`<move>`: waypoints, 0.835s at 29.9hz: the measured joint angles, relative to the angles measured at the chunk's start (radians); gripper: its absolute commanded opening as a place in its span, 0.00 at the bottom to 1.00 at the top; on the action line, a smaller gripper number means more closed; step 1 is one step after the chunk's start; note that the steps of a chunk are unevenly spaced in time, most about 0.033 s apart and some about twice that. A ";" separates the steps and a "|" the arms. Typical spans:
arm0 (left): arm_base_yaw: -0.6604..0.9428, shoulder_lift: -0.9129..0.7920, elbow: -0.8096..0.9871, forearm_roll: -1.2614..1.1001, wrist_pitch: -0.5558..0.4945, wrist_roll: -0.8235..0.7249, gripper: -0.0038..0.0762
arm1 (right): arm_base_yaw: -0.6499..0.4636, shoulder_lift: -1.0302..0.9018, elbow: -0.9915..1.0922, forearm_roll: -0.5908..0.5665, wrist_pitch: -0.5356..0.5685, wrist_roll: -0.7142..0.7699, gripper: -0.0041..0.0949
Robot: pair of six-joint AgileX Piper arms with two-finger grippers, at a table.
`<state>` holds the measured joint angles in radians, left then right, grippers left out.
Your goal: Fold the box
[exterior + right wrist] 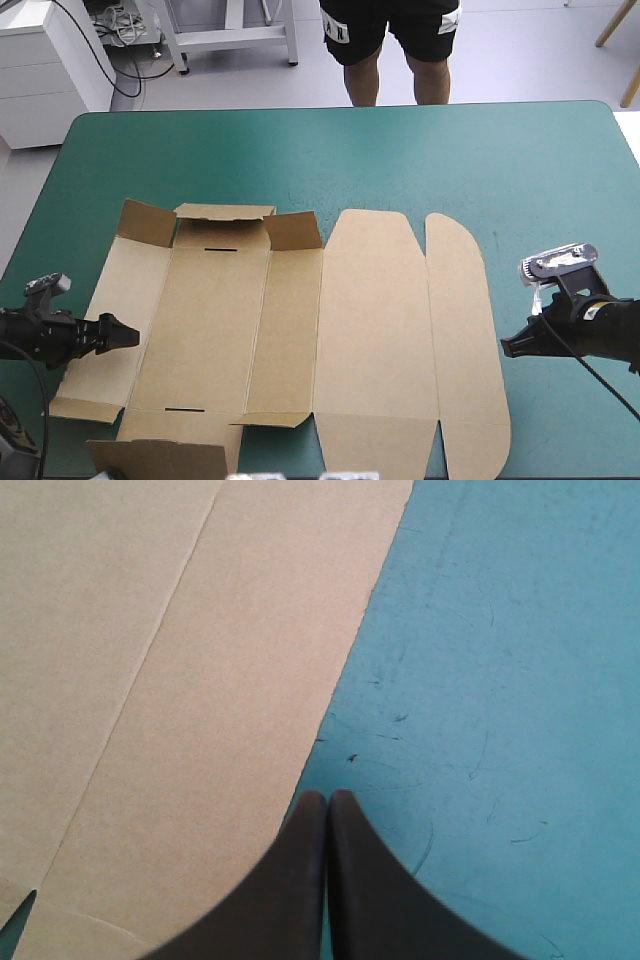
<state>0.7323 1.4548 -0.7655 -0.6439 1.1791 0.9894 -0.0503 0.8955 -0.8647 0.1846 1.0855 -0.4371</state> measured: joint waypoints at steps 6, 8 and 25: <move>-0.057 0.000 0.000 0.023 0.001 0.000 0.65 | 0.000 0.000 0.000 0.000 0.000 0.000 0.03; -0.086 0.000 0.001 0.047 0.001 -0.001 0.50 | 0.000 0.000 0.000 0.000 0.000 0.000 0.03; -0.111 0.005 0.001 0.058 0.027 -0.006 0.04 | 0.000 0.000 0.000 -0.001 0.000 0.000 0.03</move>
<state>0.6211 1.4601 -0.7647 -0.5854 1.2061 0.9833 -0.0503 0.8955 -0.8647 0.1837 1.0855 -0.4371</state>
